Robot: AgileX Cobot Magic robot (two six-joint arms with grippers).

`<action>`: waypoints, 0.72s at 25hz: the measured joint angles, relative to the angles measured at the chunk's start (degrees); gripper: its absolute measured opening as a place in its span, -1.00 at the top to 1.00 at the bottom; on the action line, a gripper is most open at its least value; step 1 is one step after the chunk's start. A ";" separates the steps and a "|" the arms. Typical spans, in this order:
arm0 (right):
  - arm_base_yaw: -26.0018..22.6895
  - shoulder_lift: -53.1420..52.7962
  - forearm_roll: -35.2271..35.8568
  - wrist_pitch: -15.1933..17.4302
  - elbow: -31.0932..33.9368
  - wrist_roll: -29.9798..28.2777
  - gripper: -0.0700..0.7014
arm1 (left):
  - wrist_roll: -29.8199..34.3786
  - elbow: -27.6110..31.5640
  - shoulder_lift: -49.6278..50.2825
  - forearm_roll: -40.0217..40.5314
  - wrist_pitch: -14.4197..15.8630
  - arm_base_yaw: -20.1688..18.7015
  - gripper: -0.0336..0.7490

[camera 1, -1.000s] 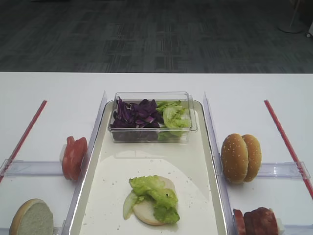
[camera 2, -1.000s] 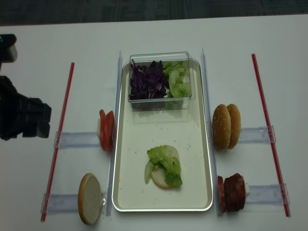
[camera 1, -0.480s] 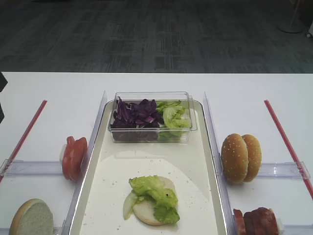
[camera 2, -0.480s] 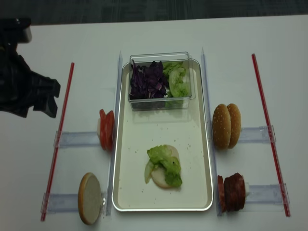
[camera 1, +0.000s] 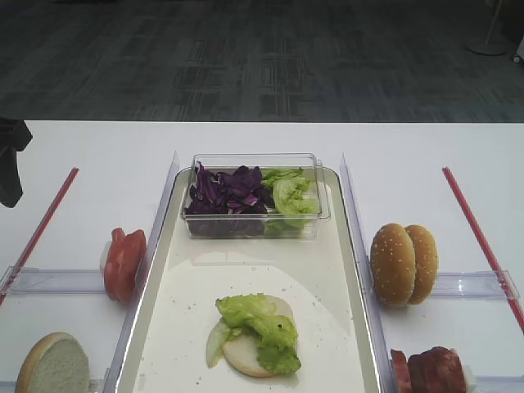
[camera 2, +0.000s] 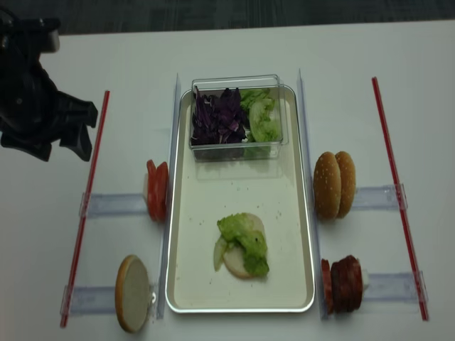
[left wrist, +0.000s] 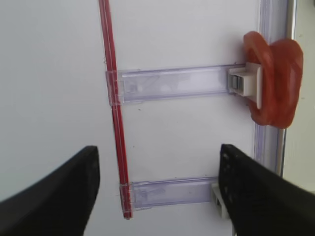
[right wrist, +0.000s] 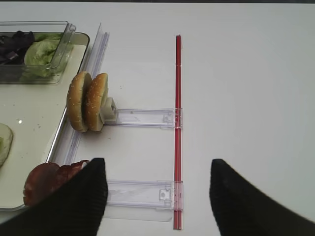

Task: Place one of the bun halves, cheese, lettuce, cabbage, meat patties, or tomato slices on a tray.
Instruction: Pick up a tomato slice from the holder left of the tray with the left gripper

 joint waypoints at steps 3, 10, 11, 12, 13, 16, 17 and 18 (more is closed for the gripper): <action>0.00 0.00 -0.04 0.00 0.00 0.11 -0.42 | 0.00 -0.04 0.50 0.00 0.00 -0.06 -0.20; 0.00 0.00 -0.04 0.00 0.00 0.17 -0.42 | -0.50 -0.04 0.50 0.00 0.00 -0.06 -0.03; 0.00 0.00 -0.04 0.00 0.00 0.17 -0.42 | -0.50 -0.04 0.50 0.00 0.00 -0.06 -0.03; 0.00 0.00 -0.04 0.00 0.00 0.17 -0.42 | -0.69 -0.04 0.50 0.00 0.00 -0.06 -0.03; 0.00 0.00 -0.04 0.00 0.00 0.17 -0.42 | -1.15 -0.04 0.50 -0.10 0.00 -0.06 -0.02; 0.00 0.00 -0.04 0.00 0.00 0.17 -0.42 | -1.15 -0.13 0.50 -0.67 0.00 -0.06 -0.02; 0.00 0.00 -0.04 0.00 0.00 0.17 -0.42 | -1.15 -0.13 0.50 -0.89 0.00 -0.06 -0.02; 0.00 0.00 -0.04 0.00 0.00 0.17 -0.42 | -1.15 -0.13 0.50 -1.02 0.00 -0.06 -0.02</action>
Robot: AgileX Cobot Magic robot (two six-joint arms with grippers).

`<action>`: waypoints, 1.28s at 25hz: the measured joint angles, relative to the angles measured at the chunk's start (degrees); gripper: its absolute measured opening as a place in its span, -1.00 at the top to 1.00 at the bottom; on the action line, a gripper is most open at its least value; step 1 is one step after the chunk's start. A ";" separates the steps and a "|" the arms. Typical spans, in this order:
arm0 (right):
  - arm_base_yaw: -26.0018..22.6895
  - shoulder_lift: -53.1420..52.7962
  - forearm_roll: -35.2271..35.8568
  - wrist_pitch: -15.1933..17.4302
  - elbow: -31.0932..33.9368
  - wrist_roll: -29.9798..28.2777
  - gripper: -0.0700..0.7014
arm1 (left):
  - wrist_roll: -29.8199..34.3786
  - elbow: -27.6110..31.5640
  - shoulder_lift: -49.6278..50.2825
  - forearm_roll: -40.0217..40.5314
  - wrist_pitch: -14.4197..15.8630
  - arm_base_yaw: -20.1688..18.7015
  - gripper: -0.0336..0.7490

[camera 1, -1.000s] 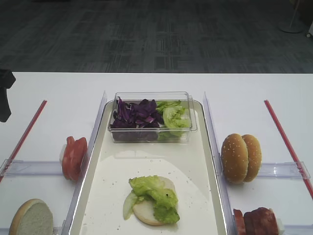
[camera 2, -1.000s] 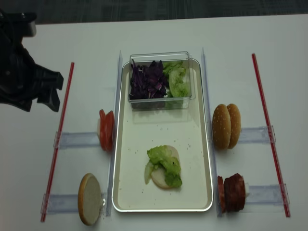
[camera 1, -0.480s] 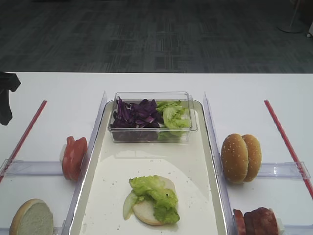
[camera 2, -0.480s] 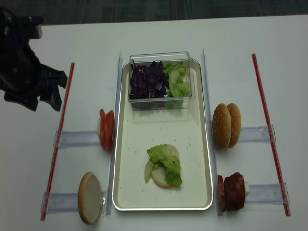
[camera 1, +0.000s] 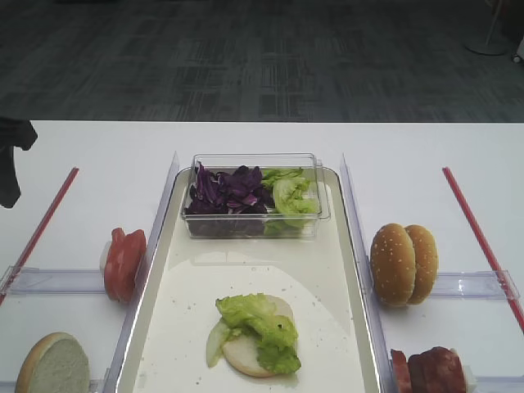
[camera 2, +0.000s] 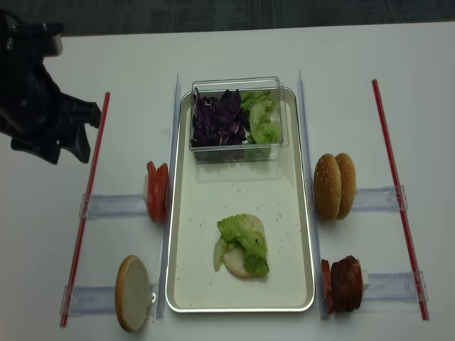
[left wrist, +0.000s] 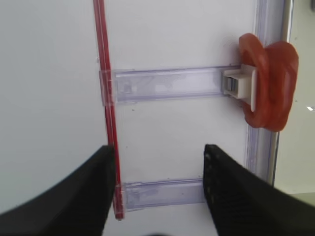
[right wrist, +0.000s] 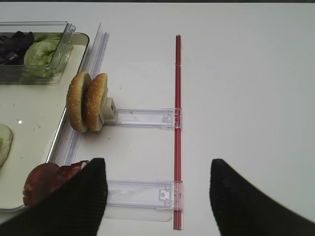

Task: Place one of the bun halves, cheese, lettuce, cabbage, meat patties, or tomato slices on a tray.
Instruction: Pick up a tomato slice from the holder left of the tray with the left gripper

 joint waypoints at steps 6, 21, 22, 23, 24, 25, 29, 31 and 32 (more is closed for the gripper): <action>0.00 0.00 0.00 0.00 0.00 0.00 -0.42 | -1.45 0.00 0.00 -0.37 -1.43 -3.51 -0.02; 0.00 0.00 0.00 0.00 0.00 0.00 -0.42 | -8.58 0.00 0.00 -0.47 -6.08 -14.62 -0.02; 0.00 0.00 0.00 0.00 0.00 0.00 -0.42 | -8.86 0.00 0.00 -0.47 -6.35 -15.25 -0.02; 0.00 0.00 0.00 0.00 0.00 0.00 -0.42 | -9.36 0.00 0.00 -0.47 -6.74 -15.86 -0.02; 0.00 0.00 0.00 0.00 0.00 0.00 -0.42 | -9.91 0.00 0.12 -0.47 -7.04 -16.33 -0.02; 0.00 0.00 0.00 0.00 0.00 0.06 -0.42 | -10.27 0.00 0.35 -0.47 -7.27 -16.89 -0.02; 0.00 0.00 0.00 0.00 0.00 0.06 -0.42 | -11.56 0.00 3.29 -0.47 -7.26 -18.79 -0.02; 0.00 0.00 -0.09 0.00 0.00 0.14 -0.42 | -12.31 0.00 5.12 -0.47 -7.38 -19.66 -0.02; 0.00 0.00 -0.09 0.00 0.00 0.14 -0.42 | -12.89 0.00 5.72 -0.47 -7.65 -20.34 -0.02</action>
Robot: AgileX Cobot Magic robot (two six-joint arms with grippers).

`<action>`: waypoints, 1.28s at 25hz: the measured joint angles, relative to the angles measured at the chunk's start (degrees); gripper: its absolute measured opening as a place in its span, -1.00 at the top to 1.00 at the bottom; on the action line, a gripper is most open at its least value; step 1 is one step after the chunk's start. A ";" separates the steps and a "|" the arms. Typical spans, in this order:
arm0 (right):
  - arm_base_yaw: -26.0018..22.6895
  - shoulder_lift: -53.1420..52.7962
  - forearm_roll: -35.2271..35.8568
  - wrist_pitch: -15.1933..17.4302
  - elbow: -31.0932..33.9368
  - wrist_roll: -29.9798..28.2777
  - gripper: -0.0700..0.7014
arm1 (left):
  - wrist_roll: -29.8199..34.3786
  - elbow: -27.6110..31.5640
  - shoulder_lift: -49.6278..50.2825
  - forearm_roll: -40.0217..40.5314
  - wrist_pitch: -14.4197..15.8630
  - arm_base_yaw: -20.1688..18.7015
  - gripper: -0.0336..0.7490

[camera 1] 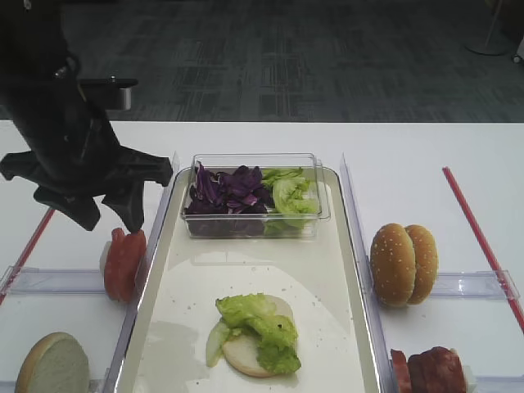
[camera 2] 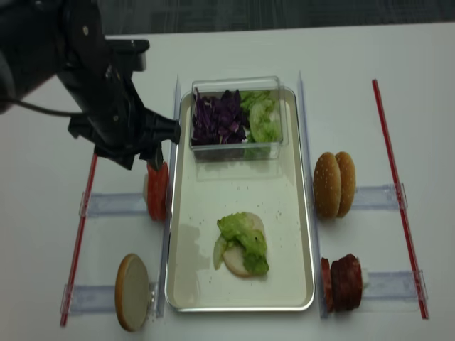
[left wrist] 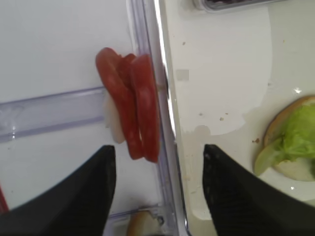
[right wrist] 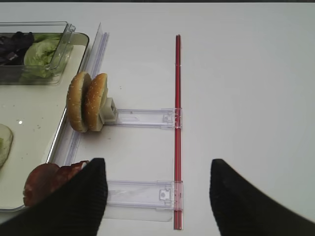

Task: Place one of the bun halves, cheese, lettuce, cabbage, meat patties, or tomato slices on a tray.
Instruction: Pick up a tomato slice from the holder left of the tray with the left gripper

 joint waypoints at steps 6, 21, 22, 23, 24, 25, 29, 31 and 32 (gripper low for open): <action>0.00 0.00 0.00 0.00 0.00 0.05 -0.42 | -3.78 -0.04 3.15 1.14 -4.01 -3.74 0.02; 0.00 0.00 0.00 0.00 0.00 0.05 -0.42 | -5.48 -0.04 8.66 2.79 -6.65 -3.92 0.03; 0.00 0.00 0.00 0.00 0.00 0.05 -0.42 | -5.48 -0.04 9.01 2.79 -6.65 -3.92 0.03; 0.00 0.00 0.00 0.00 0.00 0.14 -0.42 | -5.48 -0.04 9.35 2.79 -6.74 -3.92 0.03; 0.00 0.00 0.00 0.00 0.00 0.14 -0.42 | -5.48 -0.04 9.35 2.79 -6.74 -3.92 0.03; 0.00 0.00 -0.14 0.00 0.00 0.20 -0.42 | -5.48 -0.04 9.70 2.79 -6.78 -3.92 0.03; 0.00 0.00 -0.59 0.00 0.00 0.76 -0.42 | -5.48 -0.13 10.97 2.79 -6.90 -3.92 0.03; 0.00 0.00 -0.59 0.00 0.00 0.88 -0.42 | -5.51 -0.13 11.40 2.79 -7.00 -4.01 0.03; 0.00 0.00 -0.68 0.00 0.00 0.88 -0.42 | -5.51 -0.13 11.64 2.79 -7.00 -4.01 0.03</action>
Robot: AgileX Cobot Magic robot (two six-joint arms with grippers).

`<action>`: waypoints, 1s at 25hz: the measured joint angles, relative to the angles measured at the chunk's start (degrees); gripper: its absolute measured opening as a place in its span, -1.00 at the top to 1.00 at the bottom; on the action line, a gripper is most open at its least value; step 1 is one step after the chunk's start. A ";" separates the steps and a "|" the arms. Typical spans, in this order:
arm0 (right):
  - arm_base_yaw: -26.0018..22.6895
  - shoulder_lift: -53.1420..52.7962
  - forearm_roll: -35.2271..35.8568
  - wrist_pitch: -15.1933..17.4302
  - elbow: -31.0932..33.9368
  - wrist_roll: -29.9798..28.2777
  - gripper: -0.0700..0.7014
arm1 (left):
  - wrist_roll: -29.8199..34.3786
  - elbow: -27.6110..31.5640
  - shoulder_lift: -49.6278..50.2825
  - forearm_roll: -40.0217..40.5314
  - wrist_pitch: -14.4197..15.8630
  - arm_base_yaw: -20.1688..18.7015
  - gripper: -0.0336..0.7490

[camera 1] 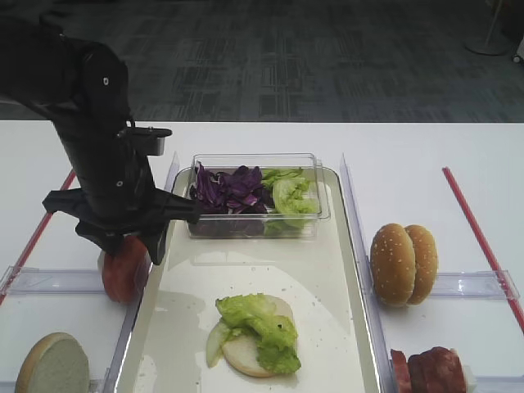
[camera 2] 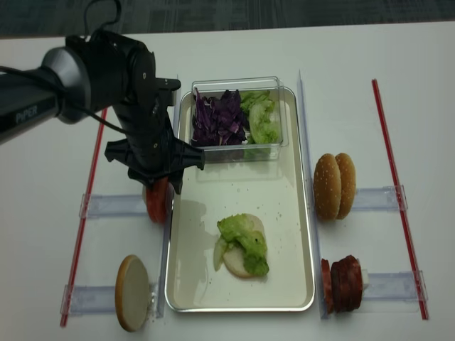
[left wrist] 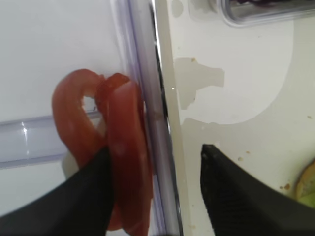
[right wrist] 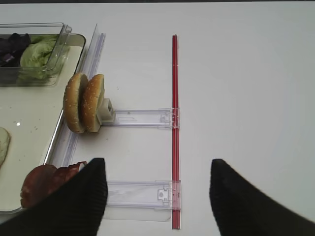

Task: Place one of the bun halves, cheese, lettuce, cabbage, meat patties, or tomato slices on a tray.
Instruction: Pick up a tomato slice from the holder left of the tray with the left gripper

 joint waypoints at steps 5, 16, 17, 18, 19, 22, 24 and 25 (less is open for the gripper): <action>0.00 0.00 0.00 0.00 0.00 0.10 -0.42 | 0.00 0.00 0.22 0.00 0.00 0.00 0.14; 0.00 0.00 -0.12 0.00 0.00 0.08 -0.42 | 0.00 0.00 0.25 0.40 0.00 0.00 0.53; 0.00 0.00 -0.12 0.00 0.00 0.08 -0.42 | 0.00 0.00 0.35 0.40 0.00 0.00 0.55; 0.00 0.00 -0.12 0.00 0.00 0.08 -0.42 | 0.00 0.00 0.35 0.40 0.12 0.00 0.57; 0.00 0.00 -0.12 0.00 0.00 0.08 -0.42 | 0.00 0.00 0.47 0.40 0.12 0.00 0.60; 0.00 0.00 -0.12 0.00 0.00 0.08 -0.42 | 0.00 0.00 0.47 0.40 0.48 0.00 0.68; 0.00 0.00 -0.12 0.00 0.00 0.08 -0.42 | 0.00 0.00 0.47 0.40 0.47 0.00 0.71; 0.00 0.00 -0.12 0.00 0.00 0.08 -0.42 | 0.00 0.00 0.47 0.71 0.49 0.00 0.73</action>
